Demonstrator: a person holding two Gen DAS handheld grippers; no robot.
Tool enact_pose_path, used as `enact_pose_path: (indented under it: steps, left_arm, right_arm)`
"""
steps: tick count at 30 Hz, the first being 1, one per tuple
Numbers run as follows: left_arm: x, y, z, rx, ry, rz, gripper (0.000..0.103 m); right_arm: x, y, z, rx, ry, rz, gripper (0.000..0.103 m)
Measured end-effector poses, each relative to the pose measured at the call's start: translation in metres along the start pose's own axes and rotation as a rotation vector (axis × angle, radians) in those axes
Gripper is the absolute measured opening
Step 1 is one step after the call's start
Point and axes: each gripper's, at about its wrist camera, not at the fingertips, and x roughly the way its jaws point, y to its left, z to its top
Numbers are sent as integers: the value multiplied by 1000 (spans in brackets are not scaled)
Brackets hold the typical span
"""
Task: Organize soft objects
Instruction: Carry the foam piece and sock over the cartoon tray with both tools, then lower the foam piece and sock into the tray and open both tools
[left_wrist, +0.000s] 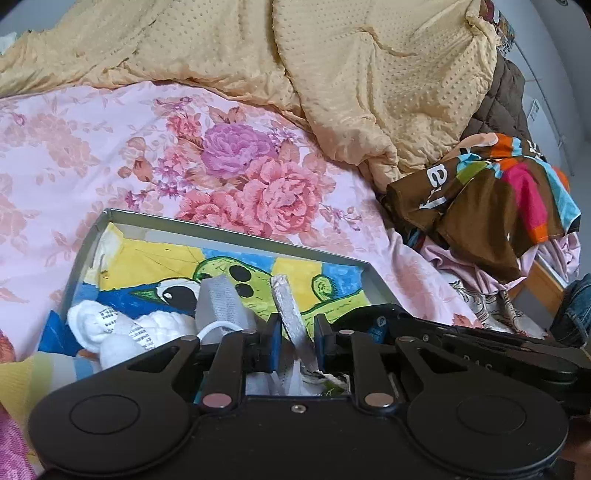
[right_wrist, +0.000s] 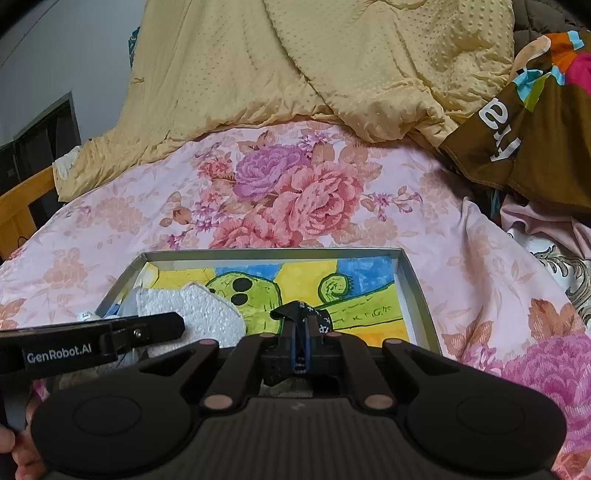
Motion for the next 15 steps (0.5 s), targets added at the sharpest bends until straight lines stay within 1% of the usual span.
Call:
enact_pose_path:
  steps: [3, 5, 7, 9, 11, 13, 15]
  left_arm:
    - [-3, -2, 0, 10, 1, 17, 29]
    - [-5, -4, 0, 18, 5, 27, 32]
    - [-9, -5, 1, 18, 1, 32, 37]
    - [-11, -5, 1, 17, -2, 35, 42]
    - [-15, -6, 1, 17, -9, 40, 47]
    - [-19, -6, 2, 15, -15, 40, 56]
    - [-24, -6, 2, 11, -22, 44, 61]
  right_arm:
    - [-2, 0, -1, 3, 1, -2, 9]
    - [-4, 0, 0, 8, -3, 1, 11]
    - [-7, 0, 0, 9, -6, 0, 13]
    - [-10, -1, 1, 12, -9, -1, 19]
    - [-14, -2, 2, 22, -15, 2, 29]
    - [-18, -4, 3, 29, -21, 3, 35]
    - [-22, -6, 4, 36, -28, 5, 39]
